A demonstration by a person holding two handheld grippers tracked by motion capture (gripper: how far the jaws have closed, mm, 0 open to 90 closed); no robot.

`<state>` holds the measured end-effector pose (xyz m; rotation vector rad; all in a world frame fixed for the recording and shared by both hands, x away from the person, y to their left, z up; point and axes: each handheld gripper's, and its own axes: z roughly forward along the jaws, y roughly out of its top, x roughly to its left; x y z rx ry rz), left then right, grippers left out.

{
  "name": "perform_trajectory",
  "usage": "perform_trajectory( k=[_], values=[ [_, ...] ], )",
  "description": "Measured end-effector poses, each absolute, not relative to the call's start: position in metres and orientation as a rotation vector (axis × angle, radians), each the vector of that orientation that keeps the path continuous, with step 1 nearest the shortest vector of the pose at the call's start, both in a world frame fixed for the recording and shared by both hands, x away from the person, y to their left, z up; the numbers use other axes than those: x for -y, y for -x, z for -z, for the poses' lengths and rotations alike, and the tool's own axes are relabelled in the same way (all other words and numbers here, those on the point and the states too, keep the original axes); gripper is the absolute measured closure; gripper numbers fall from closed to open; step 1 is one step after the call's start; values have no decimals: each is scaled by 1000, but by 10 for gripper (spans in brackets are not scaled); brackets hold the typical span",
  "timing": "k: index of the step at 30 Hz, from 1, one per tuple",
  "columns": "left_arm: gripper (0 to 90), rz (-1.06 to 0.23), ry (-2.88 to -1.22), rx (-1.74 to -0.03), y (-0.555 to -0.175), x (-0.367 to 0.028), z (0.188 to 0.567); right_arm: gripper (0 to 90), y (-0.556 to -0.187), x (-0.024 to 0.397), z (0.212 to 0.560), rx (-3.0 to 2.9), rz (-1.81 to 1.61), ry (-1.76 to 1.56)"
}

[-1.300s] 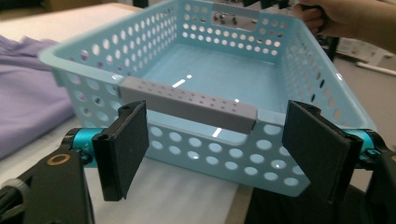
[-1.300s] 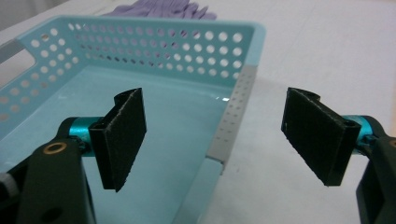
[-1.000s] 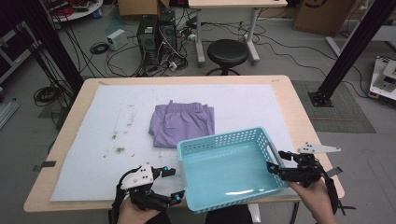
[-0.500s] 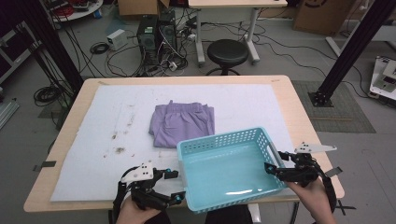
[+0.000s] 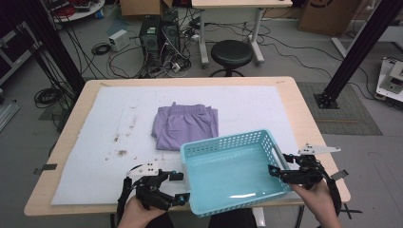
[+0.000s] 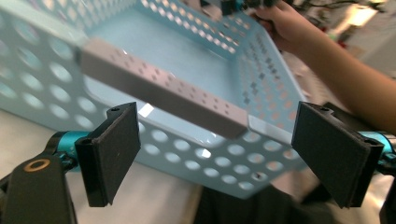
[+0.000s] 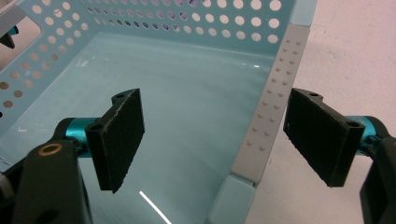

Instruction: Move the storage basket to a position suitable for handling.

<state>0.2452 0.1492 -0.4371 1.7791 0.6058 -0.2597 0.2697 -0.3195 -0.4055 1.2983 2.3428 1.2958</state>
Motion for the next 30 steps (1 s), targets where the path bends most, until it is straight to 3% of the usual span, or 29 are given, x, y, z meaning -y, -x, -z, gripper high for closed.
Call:
perform_trajectory(
  k=[14,17,22,30],
  values=[
    [118,166,-1860,-610,-243,-130,428,201,-268,317,405,-2323,-1298,-1303],
    [118,132,-1875,-627,-241,-128,427,212,-267,317,404,-2321,-1300,-1309],
    [119,78,-1870,-647,-241,-130,425,319,-266,318,404,-2324,-1297,-1295],
    [119,67,-1867,-646,-241,-138,420,323,-265,314,404,-2346,-1316,-1291]
  ],
)
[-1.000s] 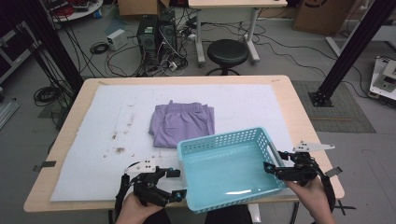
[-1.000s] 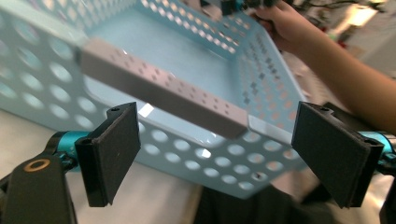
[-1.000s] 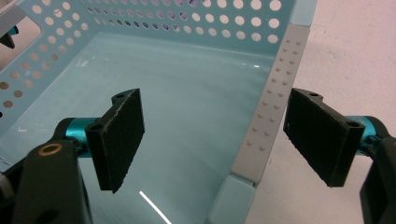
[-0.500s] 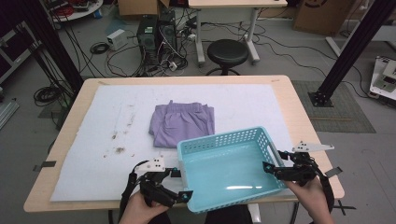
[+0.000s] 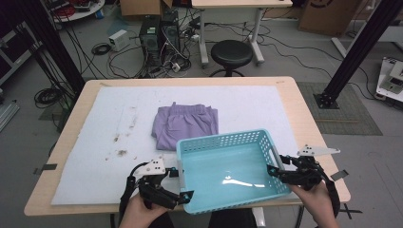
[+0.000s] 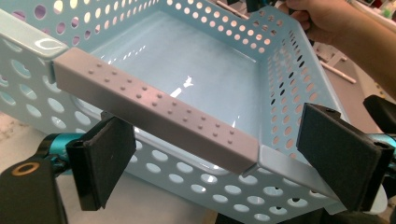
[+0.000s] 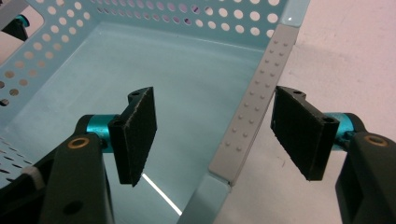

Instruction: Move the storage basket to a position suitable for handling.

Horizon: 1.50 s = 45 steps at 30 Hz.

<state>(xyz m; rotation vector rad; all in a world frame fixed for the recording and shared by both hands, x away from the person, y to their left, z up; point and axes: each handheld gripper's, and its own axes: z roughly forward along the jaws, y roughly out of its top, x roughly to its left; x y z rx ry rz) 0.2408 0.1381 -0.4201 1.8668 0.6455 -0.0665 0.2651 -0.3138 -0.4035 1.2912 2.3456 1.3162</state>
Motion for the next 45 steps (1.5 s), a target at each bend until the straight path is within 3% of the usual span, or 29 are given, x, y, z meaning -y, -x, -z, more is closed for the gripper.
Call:
perform_trajectory(
  k=[10,25,35,45],
  values=[
    [120,33,-1874,-642,-240,-142,419,301,-267,308,406,-2419,-1329,-1291],
    [120,-44,-1818,-695,-252,-168,391,310,-269,279,378,-2343,-1408,-1262],
    [120,-96,-1766,-767,-291,-191,372,300,-302,252,361,-2313,-1430,-1273],
    [121,-178,-1701,-871,-350,-205,358,300,-357,222,356,-2269,-1430,-1346]
  ],
)
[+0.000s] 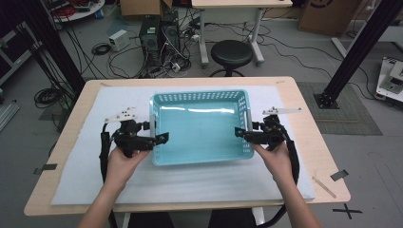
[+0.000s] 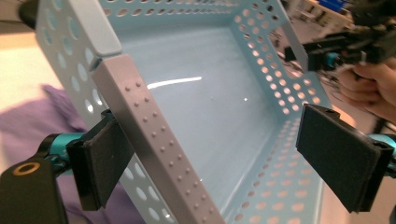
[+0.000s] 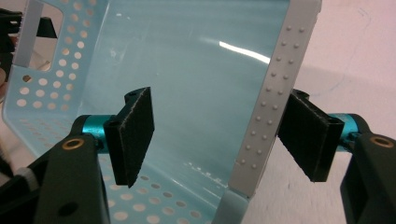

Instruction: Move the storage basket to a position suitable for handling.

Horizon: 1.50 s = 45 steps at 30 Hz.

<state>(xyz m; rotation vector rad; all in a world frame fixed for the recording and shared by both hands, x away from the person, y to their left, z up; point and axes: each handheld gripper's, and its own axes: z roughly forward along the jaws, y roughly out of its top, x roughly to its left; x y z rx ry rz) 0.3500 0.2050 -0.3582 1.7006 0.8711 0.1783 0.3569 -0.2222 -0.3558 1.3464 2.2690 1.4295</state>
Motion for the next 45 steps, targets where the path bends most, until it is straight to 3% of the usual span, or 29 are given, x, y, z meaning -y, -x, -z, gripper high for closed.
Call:
perform_trajectory(
  k=[11,19,25,35,45],
  values=[
    [124,-296,-1682,-1023,-417,-201,368,302,-414,197,356,-2167,-1376,-1428],
    [160,-296,-1683,-1135,-465,-200,382,306,-458,184,365,-2120,-1302,-1509],
    [182,-278,-1676,-1172,-479,-201,398,304,-471,180,375,-2117,-1223,-1535],
    [193,-397,-1647,-1166,-466,-227,391,266,-460,198,368,-2001,-1199,-1490],
    [195,-568,-1643,-1010,-389,-234,393,269,-384,210,361,-1884,-1286,-1291]
  ],
)
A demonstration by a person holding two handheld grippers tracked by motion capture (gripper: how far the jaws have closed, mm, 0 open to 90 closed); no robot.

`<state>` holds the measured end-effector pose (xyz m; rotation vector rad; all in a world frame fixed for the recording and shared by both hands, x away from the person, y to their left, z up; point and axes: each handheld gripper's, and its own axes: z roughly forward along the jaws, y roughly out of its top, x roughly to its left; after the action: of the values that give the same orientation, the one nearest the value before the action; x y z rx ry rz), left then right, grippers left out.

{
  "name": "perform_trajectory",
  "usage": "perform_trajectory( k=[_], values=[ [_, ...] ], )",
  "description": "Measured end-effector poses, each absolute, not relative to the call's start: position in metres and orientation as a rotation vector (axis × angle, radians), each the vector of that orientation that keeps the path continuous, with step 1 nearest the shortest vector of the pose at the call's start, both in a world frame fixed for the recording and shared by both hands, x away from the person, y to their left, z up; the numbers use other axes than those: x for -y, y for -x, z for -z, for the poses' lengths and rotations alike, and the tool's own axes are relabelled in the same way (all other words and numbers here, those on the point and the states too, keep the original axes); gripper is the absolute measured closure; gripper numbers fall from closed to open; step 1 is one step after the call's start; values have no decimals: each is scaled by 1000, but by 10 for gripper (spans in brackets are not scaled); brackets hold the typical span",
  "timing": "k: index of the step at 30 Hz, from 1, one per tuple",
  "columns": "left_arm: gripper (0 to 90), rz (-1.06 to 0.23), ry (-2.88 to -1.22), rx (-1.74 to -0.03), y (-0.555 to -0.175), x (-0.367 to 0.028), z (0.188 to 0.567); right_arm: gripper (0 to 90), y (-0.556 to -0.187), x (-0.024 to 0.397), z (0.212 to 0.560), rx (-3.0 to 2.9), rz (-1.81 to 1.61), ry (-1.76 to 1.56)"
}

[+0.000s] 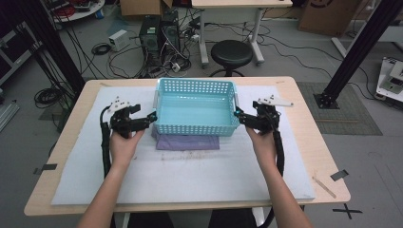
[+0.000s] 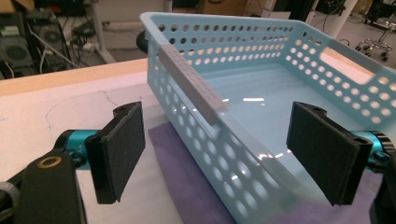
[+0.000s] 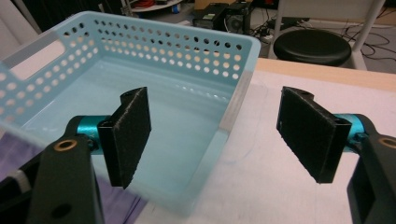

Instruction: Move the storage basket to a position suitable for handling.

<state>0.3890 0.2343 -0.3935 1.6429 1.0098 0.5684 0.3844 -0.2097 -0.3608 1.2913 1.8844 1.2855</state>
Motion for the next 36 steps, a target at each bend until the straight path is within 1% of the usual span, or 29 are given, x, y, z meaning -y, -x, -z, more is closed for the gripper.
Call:
perform_trajectory(
  k=[4,7,10,11,12,15,16,20,25,28,31,34,35,36],
  values=[
    [195,-631,-1674,-970,-356,-230,405,272,-356,208,369,-1893,-1289,-1246],
    [196,-579,-1696,-975,-344,-228,417,279,-340,200,380,-1936,-1278,-1220],
    [204,-528,-1734,-996,-338,-224,430,290,-334,187,396,-2013,-1259,-1228],
    [227,-525,-1749,-1000,-338,-222,432,307,-333,178,406,-2050,-1242,-1235],
    [227,-519,-1759,-1006,-337,-220,437,307,-333,178,406,-2050,-1242,-1235],
    [243,-490,-1810,-1057,-340,-213,448,312,-337,162,423,-2132,-1189,-1268],
    [252,-503,-1845,-1080,-343,-210,448,351,-340,151,432,-2187,-1148,-1284],
    [265,-559,-1864,-1121,-349,-206,448,344,-347,143,441,-2215,-1098,-1334],
    [261,-560,-1906,-1151,-359,-200,449,335,-353,135,447,-2225,-1056,-1366],
    [265,-515,-1974,-1184,-366,-195,451,342,-357,132,448,-2247,-1024,-1390],
    [281,-488,-1970,-1209,-369,-192,451,356,-360,127,448,-2255,-999,-1403],
    [369,-497,-1976,-1205,-369,-189,451,415,-362,122,448,-2256,-964,-1379],
    [408,-496,-1972,-1195,-368,-187,451,469,-361,121,448,-2258,-963,-1368],
    [475,-490,-1966,-1189,-368,-186,451,579,-360,119,448,-2277,-979,-1337]
  ],
)
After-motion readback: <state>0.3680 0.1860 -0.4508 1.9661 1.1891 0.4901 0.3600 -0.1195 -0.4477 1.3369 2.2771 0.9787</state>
